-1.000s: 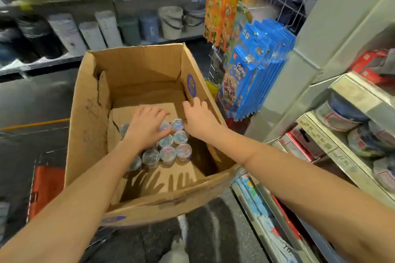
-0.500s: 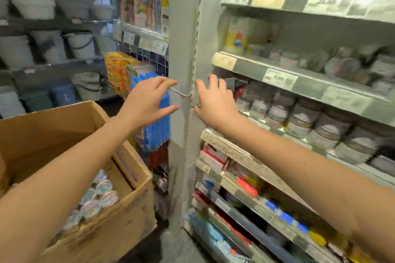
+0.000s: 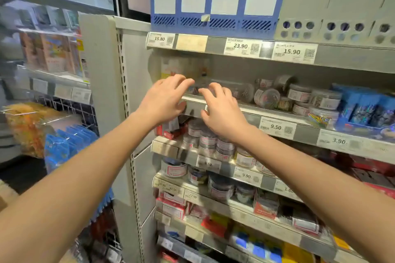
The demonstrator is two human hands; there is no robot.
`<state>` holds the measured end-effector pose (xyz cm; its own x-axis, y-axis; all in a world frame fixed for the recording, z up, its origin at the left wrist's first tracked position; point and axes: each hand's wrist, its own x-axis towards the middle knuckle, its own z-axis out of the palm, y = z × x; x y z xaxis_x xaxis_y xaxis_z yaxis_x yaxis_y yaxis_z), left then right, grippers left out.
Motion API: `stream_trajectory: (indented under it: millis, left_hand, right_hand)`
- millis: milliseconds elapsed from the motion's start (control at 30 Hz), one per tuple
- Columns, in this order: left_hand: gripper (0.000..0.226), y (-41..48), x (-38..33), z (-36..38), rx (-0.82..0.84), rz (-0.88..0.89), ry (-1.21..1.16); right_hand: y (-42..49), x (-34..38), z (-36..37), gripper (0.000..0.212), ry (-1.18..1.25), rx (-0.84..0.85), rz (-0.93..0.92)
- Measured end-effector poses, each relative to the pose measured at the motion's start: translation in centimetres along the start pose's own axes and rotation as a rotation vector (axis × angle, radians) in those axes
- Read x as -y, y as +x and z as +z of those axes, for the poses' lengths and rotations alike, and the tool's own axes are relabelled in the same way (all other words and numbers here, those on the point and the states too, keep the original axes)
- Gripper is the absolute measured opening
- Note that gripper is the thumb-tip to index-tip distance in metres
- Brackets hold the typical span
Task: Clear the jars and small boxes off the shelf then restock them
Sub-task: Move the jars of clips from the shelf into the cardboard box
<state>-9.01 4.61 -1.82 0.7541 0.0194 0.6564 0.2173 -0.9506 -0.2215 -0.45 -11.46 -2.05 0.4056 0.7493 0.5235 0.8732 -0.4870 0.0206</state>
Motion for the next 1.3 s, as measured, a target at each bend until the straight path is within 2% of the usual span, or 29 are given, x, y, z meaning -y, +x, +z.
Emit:
stream_trajectory:
  millis: [67, 167, 267, 367, 433, 533, 667, 767, 833, 933, 1000, 1033, 1067, 1100, 1133, 1200, 1267, 1300]
  left_hand:
    - [0.06, 2.6, 1.3, 0.7, 0.032, 0.067, -0.007]
    - [0.058, 5.8, 2.6, 1.4, 0.081, 0.124, 0.053]
    - [0.046, 8.4, 3.4, 2.0, 0.238, 0.155, 0.265]
    - [0.033, 10.2, 3.6, 3.1, 0.379, 0.221, 0.394]
    - [0.045, 11.0, 4.1, 4.2, 0.439, 0.281, 0.395]
    - [0.071, 12.3, 5.8, 6.0, 0.435, 0.471, 0.377]
    - [0.062, 13.3, 6.7, 7.8, 0.531, 0.487, 0.387]
    - [0.056, 13.4, 6.0, 7.8, 0.546, 0.458, 0.379]
    - [0.055, 13.2, 5.9, 7.6, 0.549, 0.461, 0.4]
    - [0.058, 12.8, 5.8, 7.0, 0.515, 0.459, 0.389]
    - [0.052, 12.5, 5.5, 6.2, 0.514, 0.478, 0.436]
    - [0.072, 12.5, 5.6, 6.0, 0.459, 0.558, 0.44]
    - [0.098, 12.3, 5.5, 5.7, 0.434, 0.534, 0.399]
    - [0.107, 11.9, 5.1, 5.3, 0.455, 0.487, 0.384]
    - [0.091, 11.5, 4.5, 4.7, 0.433, 0.526, 0.441]
    - [0.041, 10.5, 4.0, 3.8, 0.421, 0.376, 0.413]
    - [0.042, 9.8, 3.7, 2.6, 0.376, 0.309, 0.413]
    - [0.046, 9.3, 3.8, 2.2, 0.35, 0.29, 0.424]
  right_hand:
    - [1.7, -1.7, -0.1, 0.053, 0.068, 0.027, 0.024]
    - [4.2, -3.8, -0.3, 0.052, 0.044, 0.056, 0.049]
    - [6.4, -5.2, 0.0, 0.05, 0.038, 0.103, 0.091]
    - [8.3, -6.6, 1.2, 0.039, 0.033, 0.23, 0.131]
    - [9.3, -7.4, 1.9, 0.04, 0.008, 0.326, 0.141]
    - [10.4, -8.1, 1.8, 0.042, -0.094, 0.464, 0.034]
    - [11.0, -8.3, 1.1, 0.051, -0.089, 0.526, -0.112]
    - [11.5, -8.7, 1.6, 0.06, -0.122, 0.617, -0.101]
    - [11.7, -9.1, 1.9, 0.061, -0.191, 0.619, -0.1]
    - [11.2, -9.7, 2.1, 0.061, -0.299, 0.544, -0.142]
    - [10.5, -9.9, 1.8, 0.062, -0.331, 0.473, -0.185]
    - [10.2, -10.1, 1.7, 0.06, -0.337, 0.442, -0.206]
    - [9.9, -10.3, 1.4, 0.054, -0.307, 0.418, -0.215]
    - [9.8, -10.5, 1.2, 0.047, -0.262, 0.409, -0.2]
    - [9.4, -10.7, 0.9, 0.044, -0.261, 0.41, -0.211]
    - [8.7, -10.5, 0.0, 0.054, -0.296, 0.437, -0.218]
    - [7.9, -9.8, -1.1, 0.071, -0.32, 0.419, -0.218]
    - [7.4, -9.5, -1.7, 0.073, -0.35, 0.39, -0.246]
